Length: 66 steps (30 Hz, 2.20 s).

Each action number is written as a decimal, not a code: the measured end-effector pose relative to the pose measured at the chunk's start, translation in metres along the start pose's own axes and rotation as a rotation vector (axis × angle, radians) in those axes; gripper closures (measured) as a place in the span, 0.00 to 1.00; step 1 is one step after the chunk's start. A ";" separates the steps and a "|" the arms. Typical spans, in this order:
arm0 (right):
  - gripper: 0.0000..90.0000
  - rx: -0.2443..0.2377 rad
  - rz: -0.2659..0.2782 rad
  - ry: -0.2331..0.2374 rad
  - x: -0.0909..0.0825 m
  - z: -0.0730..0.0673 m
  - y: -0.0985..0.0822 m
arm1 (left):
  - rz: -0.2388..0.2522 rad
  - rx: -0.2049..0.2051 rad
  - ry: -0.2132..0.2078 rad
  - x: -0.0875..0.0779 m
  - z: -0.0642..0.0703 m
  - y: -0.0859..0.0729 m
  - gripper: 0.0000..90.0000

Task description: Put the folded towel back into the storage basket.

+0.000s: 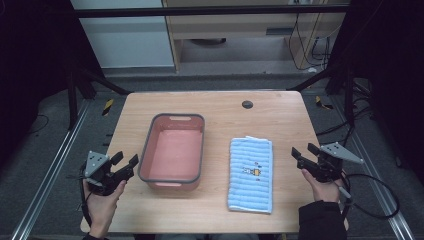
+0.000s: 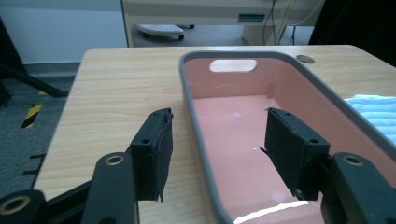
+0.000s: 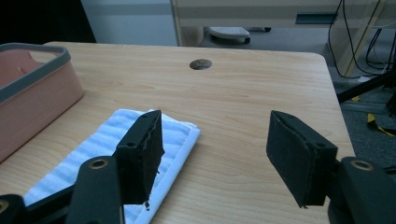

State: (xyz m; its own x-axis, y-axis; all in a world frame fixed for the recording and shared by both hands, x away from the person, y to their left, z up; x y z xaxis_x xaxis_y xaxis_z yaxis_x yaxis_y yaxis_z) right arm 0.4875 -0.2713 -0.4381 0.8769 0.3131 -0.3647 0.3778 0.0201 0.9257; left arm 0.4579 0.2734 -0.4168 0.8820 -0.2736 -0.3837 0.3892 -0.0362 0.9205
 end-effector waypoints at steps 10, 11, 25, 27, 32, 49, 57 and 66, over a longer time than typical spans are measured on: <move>0.39 -0.016 -0.011 0.029 0.001 -0.005 0.006 | 0.011 0.033 -0.042 0.000 0.022 0.008 0.43; 0.39 -0.016 -0.015 0.034 0.002 -0.006 0.006 | 0.009 0.035 -0.050 0.001 0.027 0.010 0.43; 0.39 -0.062 -0.010 0.056 0.007 -0.014 0.020 | 0.021 0.058 -0.106 0.012 0.063 0.019 0.43; 0.39 -0.066 -0.009 0.056 0.007 -0.014 0.022 | 0.021 0.064 -0.114 0.013 0.069 0.020 0.44; 0.38 -0.062 -0.001 0.067 0.008 -0.018 0.026 | 0.017 0.088 -0.144 0.018 0.087 0.020 0.45; 0.38 -0.072 -0.019 0.066 0.019 -0.024 0.030 | -0.002 0.128 -0.207 0.027 0.124 0.014 0.50; 0.42 -0.086 -0.023 0.065 0.024 -0.025 0.032 | -0.007 0.151 -0.234 0.031 0.140 0.011 0.53; 0.43 -0.092 -0.028 0.073 0.029 -0.026 0.033 | -0.015 0.169 -0.275 0.036 0.159 0.009 0.58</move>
State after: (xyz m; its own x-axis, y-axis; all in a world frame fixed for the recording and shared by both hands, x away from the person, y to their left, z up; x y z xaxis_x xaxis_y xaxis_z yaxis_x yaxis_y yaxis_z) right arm 0.5177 -0.2364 -0.4151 0.8412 0.3794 -0.3853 0.3698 0.1162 0.9218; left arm 0.4506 0.1108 -0.4107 0.7626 -0.5206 -0.3839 0.3317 -0.1948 0.9230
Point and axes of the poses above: each handheld gripper's, and its own axes: x roughly forward along the jaws, y roughly out of its top, z roughly to its right, the point moved 5 cm from there along x, roughly forward along the jaws, and after that the axes turned 1 degree about y, right-handed, at the moved point
